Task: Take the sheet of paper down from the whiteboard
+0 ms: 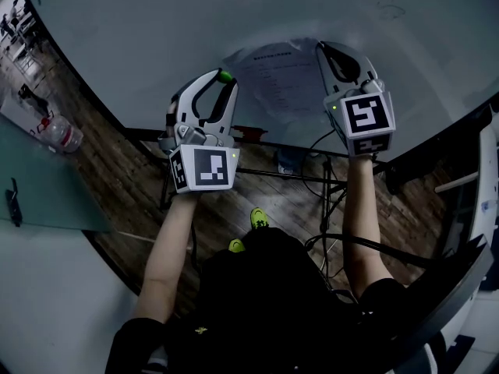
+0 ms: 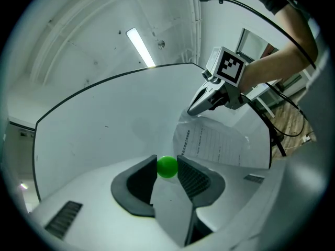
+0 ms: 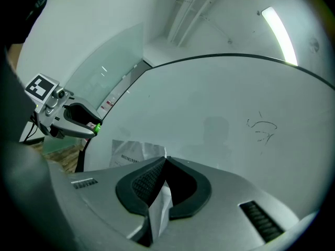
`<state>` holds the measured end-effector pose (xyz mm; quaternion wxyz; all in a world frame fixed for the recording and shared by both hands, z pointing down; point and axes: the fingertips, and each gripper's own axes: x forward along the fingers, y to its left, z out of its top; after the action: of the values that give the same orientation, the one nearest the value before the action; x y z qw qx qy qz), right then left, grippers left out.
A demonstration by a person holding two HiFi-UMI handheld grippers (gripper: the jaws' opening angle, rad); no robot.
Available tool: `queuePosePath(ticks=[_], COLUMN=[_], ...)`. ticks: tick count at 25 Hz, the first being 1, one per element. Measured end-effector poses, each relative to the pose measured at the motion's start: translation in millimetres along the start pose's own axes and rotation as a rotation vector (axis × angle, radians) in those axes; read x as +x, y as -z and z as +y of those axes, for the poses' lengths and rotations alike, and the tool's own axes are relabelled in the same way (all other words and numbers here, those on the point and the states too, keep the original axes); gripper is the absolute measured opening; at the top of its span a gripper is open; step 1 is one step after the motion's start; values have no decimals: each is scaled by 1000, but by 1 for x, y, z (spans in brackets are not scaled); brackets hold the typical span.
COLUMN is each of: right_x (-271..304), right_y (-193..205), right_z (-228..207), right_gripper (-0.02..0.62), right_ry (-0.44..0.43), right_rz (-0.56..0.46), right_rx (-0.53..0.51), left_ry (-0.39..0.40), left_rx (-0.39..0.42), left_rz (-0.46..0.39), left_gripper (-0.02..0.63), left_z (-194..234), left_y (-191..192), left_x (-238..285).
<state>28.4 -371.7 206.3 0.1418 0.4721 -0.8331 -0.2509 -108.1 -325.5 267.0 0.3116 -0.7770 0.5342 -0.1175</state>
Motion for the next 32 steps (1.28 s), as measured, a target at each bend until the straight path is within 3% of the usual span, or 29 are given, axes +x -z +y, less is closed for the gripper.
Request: queuePosePath(ticks=[5, 19, 32], right_x=[-16, -61, -87], right_y=[9, 27, 32], right_z=[13, 24, 46], right_gripper=[-3, -3, -3], right_ry=[1, 8, -72], right_rz=[60, 99, 19], right_rx=[3, 40, 78], left_ry=[28, 106, 126], left_rx=[-10, -44, -40], left_rz=[-6, -16, 14], left_gripper=[132, 133, 132], left_z=[-10, -47, -79], left_y=[-1, -15, -25], left_x=[-15, -39, -62])
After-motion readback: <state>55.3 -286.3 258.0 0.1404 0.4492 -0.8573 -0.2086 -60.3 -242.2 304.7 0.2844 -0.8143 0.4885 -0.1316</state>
